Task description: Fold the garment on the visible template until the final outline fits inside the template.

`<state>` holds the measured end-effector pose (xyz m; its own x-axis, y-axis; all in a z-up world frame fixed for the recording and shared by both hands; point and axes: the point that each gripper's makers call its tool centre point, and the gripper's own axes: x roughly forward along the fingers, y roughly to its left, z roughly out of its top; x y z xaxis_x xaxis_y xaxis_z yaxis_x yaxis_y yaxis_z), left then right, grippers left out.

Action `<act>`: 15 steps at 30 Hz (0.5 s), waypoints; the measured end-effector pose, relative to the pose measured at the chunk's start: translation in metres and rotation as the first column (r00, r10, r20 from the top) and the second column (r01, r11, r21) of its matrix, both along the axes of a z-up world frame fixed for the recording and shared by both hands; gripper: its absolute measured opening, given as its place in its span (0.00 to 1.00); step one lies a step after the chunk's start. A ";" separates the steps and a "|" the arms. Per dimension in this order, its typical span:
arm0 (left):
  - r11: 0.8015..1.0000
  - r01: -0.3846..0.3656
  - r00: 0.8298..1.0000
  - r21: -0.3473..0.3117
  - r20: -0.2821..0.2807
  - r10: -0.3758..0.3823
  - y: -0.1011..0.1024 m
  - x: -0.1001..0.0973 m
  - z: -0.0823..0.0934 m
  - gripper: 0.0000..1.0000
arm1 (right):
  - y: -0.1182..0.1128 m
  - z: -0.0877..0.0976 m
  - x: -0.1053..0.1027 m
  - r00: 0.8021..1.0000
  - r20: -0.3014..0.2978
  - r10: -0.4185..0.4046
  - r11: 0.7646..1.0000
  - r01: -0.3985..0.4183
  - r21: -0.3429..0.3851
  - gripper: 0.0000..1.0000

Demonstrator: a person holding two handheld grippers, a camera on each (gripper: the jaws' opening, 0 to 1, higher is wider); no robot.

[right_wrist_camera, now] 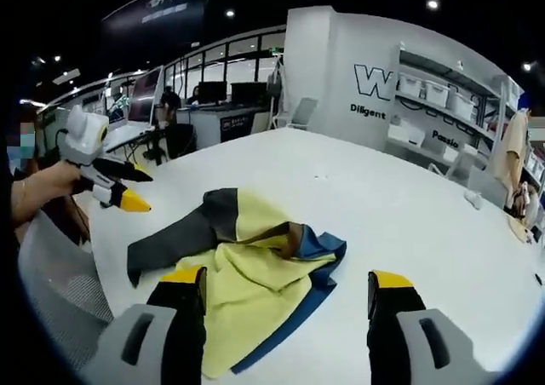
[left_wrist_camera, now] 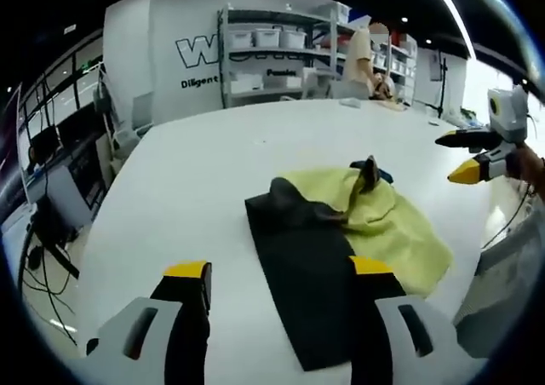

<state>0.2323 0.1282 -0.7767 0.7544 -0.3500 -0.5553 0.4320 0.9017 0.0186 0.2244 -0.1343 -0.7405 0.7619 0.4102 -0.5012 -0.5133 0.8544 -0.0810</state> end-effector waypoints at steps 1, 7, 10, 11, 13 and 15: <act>1.000 0.010 1.000 0.005 0.003 -0.010 -0.001 0.002 0.000 0.64 | 0.002 0.003 0.003 1.000 0.000 0.008 1.000 -0.008 0.012 0.74; 0.997 0.060 0.998 0.039 0.020 -0.060 -0.001 0.021 -0.001 0.62 | 0.013 0.010 0.022 0.997 -0.007 0.078 0.996 -0.078 0.032 0.66; 0.992 0.113 0.992 0.054 0.056 -0.116 -0.006 0.030 0.003 0.60 | 0.016 0.008 0.030 0.994 -0.013 0.110 0.994 -0.110 0.027 0.63; 0.990 0.133 0.989 0.054 0.063 -0.137 -0.009 0.032 0.004 0.59 | 0.017 0.008 0.035 0.992 -0.010 0.124 0.992 -0.124 0.031 0.63; 0.983 0.174 0.981 0.048 0.074 -0.178 -0.017 0.037 0.004 0.57 | 0.020 0.005 0.042 0.988 -0.014 0.154 0.988 -0.154 0.032 0.61; 0.978 0.205 0.976 0.044 0.073 -0.207 -0.024 0.041 0.002 0.56 | 0.020 0.000 0.048 0.983 -0.021 0.182 0.983 -0.182 0.007 0.55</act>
